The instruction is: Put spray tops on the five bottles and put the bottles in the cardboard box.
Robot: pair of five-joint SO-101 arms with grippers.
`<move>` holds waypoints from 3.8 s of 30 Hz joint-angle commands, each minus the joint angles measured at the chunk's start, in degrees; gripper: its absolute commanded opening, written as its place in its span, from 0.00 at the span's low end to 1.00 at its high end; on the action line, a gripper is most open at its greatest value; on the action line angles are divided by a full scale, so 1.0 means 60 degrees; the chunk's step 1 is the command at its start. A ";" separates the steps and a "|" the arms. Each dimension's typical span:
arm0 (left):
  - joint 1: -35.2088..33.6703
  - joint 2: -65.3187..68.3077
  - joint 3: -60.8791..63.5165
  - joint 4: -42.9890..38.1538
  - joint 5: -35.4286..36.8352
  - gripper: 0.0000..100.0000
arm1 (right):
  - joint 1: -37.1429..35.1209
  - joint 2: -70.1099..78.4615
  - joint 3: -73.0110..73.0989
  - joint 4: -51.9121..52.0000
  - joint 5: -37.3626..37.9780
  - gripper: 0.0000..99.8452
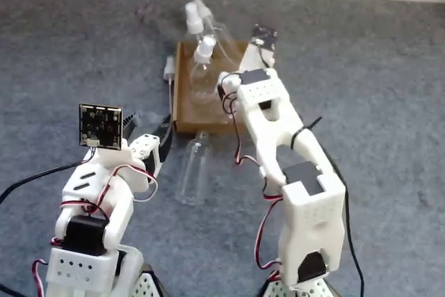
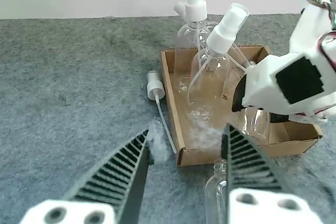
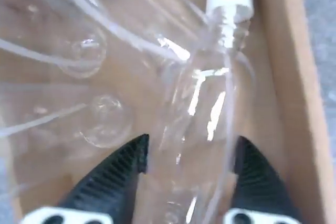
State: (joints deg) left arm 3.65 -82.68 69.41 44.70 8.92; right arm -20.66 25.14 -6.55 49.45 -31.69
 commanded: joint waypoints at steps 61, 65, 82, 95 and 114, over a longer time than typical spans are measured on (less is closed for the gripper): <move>-0.0022 -0.0037 -0.0022 -0.0044 -0.0059 0.17 | 0.4300 -0.3319 0.1194 0.7685 1.0608 0.21; -0.0022 -0.0037 -0.0022 -0.0044 -0.0059 0.17 | 0.3612 -0.3319 0.1004 0.7685 1.0637 0.27; -0.0081 -0.0051 -0.0022 -0.0132 -0.0059 0.17 | 0.0183 -0.2923 -0.1414 0.3451 1.0652 0.28; -0.0051 -0.0051 -0.0007 -0.0161 -0.0059 0.17 | 0.0066 0.0901 -0.2190 -0.0755 1.0593 0.30; -0.0037 -0.0022 -0.0007 -0.0161 -0.0059 0.17 | 0.0418 0.2337 -0.3524 -0.1238 0.9729 0.08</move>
State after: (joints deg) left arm 3.74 -82.68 69.58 44.70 8.92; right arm -18.46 39.91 -23.34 42.68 30.37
